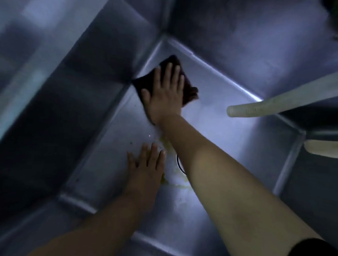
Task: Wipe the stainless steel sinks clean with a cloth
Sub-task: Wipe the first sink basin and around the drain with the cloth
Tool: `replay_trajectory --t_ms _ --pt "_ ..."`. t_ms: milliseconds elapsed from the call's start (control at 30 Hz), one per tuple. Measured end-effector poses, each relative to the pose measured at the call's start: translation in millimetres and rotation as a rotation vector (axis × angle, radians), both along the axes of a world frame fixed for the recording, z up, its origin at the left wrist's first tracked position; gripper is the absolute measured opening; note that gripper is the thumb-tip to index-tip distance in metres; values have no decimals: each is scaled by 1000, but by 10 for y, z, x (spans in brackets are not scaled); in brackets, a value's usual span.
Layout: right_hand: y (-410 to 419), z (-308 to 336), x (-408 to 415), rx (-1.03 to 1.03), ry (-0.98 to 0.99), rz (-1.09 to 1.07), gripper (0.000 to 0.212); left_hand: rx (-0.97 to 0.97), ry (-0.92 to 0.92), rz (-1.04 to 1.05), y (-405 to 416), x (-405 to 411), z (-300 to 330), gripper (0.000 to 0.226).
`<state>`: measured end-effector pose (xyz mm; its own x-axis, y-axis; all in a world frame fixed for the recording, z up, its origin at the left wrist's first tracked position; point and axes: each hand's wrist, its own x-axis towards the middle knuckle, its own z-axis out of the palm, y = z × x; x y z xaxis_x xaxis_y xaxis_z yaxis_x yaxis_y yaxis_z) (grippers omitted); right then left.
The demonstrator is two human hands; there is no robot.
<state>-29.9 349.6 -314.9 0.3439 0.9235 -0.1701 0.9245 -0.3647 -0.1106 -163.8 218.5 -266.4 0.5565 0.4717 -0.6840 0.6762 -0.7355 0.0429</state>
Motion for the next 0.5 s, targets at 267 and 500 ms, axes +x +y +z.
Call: replay_trajectory --t_ms 267,500 --pt "212 54 341 -22 -27 285 72 -8 36 -26 16 -13 27 113" --pt "-149 80 1084 -15 -116 182 67 6 35 -35 0 -25 21 121"
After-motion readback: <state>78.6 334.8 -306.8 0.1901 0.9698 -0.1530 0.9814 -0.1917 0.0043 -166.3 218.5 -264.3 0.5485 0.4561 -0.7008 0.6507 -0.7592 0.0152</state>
